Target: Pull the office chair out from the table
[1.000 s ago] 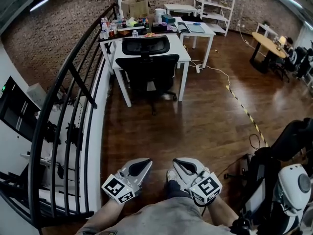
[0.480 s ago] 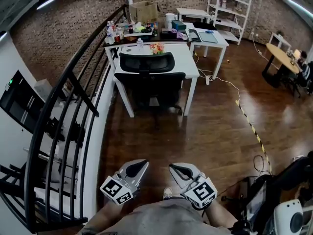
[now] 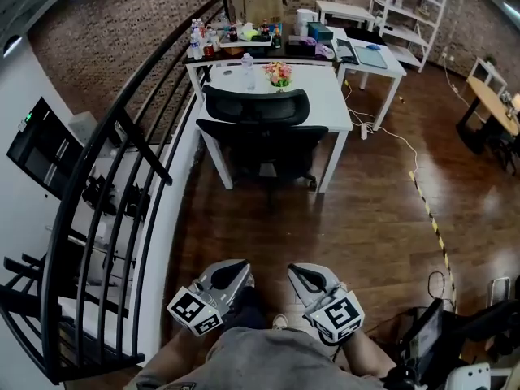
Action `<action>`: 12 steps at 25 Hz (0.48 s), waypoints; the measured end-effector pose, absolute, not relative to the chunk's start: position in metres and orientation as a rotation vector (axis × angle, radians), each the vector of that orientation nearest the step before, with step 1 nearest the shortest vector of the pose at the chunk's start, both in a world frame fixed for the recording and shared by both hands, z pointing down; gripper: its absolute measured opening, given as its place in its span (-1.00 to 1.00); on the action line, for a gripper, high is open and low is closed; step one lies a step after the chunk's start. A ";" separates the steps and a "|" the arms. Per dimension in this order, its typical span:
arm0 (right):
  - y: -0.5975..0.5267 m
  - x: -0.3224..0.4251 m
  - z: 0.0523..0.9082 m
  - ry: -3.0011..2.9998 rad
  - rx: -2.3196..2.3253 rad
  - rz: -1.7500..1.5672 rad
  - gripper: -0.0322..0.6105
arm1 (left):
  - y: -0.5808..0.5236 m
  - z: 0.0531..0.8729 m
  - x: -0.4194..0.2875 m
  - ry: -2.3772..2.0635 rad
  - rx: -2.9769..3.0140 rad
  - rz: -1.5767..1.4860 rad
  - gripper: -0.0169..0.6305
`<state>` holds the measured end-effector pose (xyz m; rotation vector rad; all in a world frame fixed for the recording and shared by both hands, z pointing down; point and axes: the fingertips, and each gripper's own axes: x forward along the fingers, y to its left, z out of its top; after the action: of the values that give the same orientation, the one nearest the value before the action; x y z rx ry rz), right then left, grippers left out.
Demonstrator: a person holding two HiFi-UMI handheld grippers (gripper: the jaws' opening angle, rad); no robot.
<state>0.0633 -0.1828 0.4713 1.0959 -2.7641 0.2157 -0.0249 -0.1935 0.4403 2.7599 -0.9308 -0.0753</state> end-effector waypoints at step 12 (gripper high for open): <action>-0.346 0.035 0.467 -2.700 1.166 0.248 -0.88 | -0.368 0.441 -0.055 -0.827 2.783 -0.103 -0.95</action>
<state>0.0349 -0.3456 0.4665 1.1658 -2.6999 0.2481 -0.0553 -0.3681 0.4406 2.7832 -0.8272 -0.1032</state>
